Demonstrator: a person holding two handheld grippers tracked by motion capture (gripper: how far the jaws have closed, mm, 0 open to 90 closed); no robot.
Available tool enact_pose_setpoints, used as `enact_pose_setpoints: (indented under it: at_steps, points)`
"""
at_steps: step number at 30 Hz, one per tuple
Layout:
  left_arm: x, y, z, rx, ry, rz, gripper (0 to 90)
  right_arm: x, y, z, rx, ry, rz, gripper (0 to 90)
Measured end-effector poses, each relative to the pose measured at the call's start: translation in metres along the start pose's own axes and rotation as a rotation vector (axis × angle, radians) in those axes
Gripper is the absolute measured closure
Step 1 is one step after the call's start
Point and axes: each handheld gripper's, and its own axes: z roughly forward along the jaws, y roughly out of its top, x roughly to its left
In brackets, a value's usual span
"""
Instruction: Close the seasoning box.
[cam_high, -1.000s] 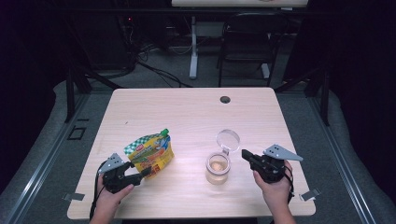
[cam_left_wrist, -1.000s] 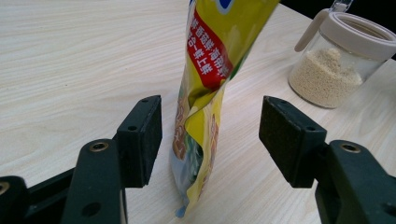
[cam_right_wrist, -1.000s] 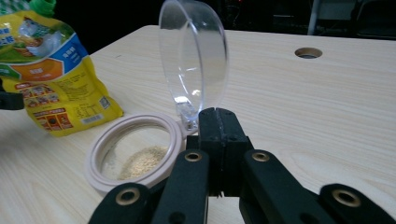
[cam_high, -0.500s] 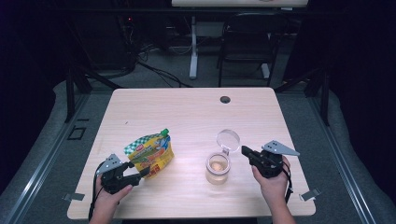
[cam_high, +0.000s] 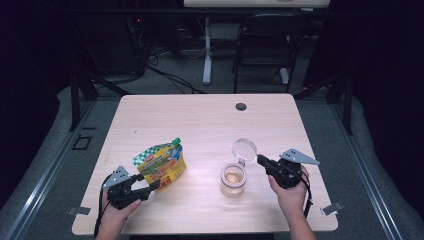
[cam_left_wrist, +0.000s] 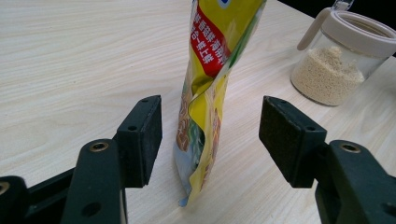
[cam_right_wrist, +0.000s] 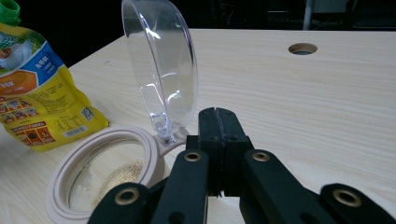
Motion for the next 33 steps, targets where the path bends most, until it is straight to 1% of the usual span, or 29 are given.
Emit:
enact_pose_setpoints:
  at_steps: [10,19,22,33]
  points:
    - [-0.0002,-0.0018,-0.001,0.001,0.003,-0.006,39.9,0.0007,0.0002,0.0045,0.004,0.011,0.002,89.2]
    - [0.0003,-0.0024,-0.0017,0.003,0.005,-0.006,40.0,0.0019,0.0003,0.006,0.005,0.012,0.0,89.2]
    - [0.0002,-0.0027,-0.0012,0.003,0.001,-0.012,40.0,0.0019,0.0001,0.0062,0.005,0.012,0.001,89.2]
    - [0.0001,-0.0026,-0.0008,0.004,0.001,-0.006,40.0,0.0024,0.0001,0.0056,0.008,0.011,-0.004,89.2]
